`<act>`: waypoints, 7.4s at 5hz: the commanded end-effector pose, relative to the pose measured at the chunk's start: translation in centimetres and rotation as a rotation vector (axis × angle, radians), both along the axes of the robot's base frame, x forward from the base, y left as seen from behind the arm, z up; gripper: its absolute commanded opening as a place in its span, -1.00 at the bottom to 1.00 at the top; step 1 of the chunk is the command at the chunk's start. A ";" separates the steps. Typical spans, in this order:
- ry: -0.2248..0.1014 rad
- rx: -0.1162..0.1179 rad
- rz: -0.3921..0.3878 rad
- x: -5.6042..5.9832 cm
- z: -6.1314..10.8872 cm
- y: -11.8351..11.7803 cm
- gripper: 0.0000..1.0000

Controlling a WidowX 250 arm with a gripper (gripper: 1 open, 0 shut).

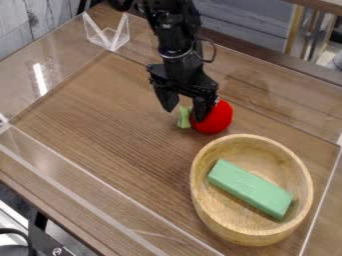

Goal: Move the red fruit to the right

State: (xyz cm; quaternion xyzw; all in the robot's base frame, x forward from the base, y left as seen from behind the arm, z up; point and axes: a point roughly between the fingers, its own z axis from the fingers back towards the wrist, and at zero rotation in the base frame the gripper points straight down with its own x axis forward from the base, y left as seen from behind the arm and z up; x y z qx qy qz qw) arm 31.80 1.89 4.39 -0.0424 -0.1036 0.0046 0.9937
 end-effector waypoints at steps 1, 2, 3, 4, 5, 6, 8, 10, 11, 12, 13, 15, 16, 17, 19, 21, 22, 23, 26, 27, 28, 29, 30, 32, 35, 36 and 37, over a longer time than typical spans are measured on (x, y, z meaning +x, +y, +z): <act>-0.049 0.000 0.037 1.4 1.6 0.4 1.00; -0.050 -0.007 0.060 1.9 1.8 0.3 1.00; -0.048 -0.012 0.051 2.0 2.6 0.7 1.00; -0.048 -0.015 0.040 2.3 3.3 1.0 1.00; -0.046 -0.018 -0.008 2.6 2.4 0.8 1.00; -0.045 -0.020 -0.054 2.9 1.5 0.6 1.00; -0.037 -0.021 -0.041 2.1 -0.5 2.1 1.00; -0.036 -0.025 -0.041 1.7 2.3 3.9 1.00; -0.040 -0.027 -0.068 1.0 5.1 3.7 1.00; -0.059 -0.019 -0.064 -0.1 7.3 5.0 1.00; -0.061 -0.019 -0.042 -1.7 8.4 6.4 1.00; -0.052 0.001 0.027 -3.0 8.2 7.3 1.00; -0.027 0.009 0.037 -3.2 7.5 7.6 1.00; -0.005 0.017 0.015 -2.0 6.5 8.2 1.00; 0.023 0.033 0.030 -0.5 4.9 9.2 1.00; 0.047 0.039 0.031 0.4 4.6 9.2 1.00; 0.057 0.040 0.025 0.9 5.0 8.5 1.00; 0.068 0.037 0.080 0.4 3.8 7.8 1.00; 0.061 0.030 0.031 0.9 3.3 6.9 1.00; 0.057 0.020 0.094 0.5 3.7 6.9 1.00; 0.053 0.012 0.154 0.2 4.1 6.9 1.00; 0.051 0.010 0.110 0.5 4.4 6.9 1.00; 0.038 0.022 0.119 -0.3 4.9 8.0 1.00; 0.010 0.045 0.154 -2.3 5.8 10.7 1.00; 0.015 0.061 0.251 -2.5 6.7 12.1 1.00; 0.015 0.067 0.229 -2.8 6.7 12.8 1.00; 0.020 0.066 0.240 -2.9 4.7 12.0 1.00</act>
